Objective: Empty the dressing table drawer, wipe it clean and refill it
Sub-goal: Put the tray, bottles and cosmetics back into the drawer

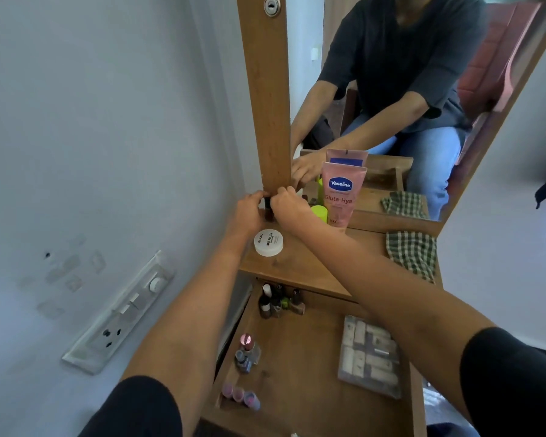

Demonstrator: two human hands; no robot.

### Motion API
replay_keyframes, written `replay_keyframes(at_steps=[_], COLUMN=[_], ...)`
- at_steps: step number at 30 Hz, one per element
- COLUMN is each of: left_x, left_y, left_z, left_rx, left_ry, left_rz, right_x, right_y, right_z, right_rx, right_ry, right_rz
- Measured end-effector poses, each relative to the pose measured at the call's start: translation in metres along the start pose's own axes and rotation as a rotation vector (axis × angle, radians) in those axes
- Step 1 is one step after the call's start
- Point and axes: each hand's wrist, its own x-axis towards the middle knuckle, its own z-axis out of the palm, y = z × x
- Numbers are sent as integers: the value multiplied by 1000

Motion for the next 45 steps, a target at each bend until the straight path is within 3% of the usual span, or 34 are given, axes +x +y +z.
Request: replay_keyframes(at_steps=[21,29,32,36,45], left_x=[2,-30,-52,-89,-166], left_y=[-3,7,15,20,12], left_z=[11,-27,-39,-46,-17], left_rx=[-149,-289,-327,-332,-214], left_ry=[107,204,180,139,-203], left_rz=[-88,-71,-70,36,120], right_x=[-10,-43,-75,-130,-218], right_y=[13,11,7,0,-5], right_z=[-3,-38,-52,-48,34], right_rx=[-81,209,410,499,544], right_ry=[119,209,250,289,-5], right_rz=[-69,-21,-56,-112,47])
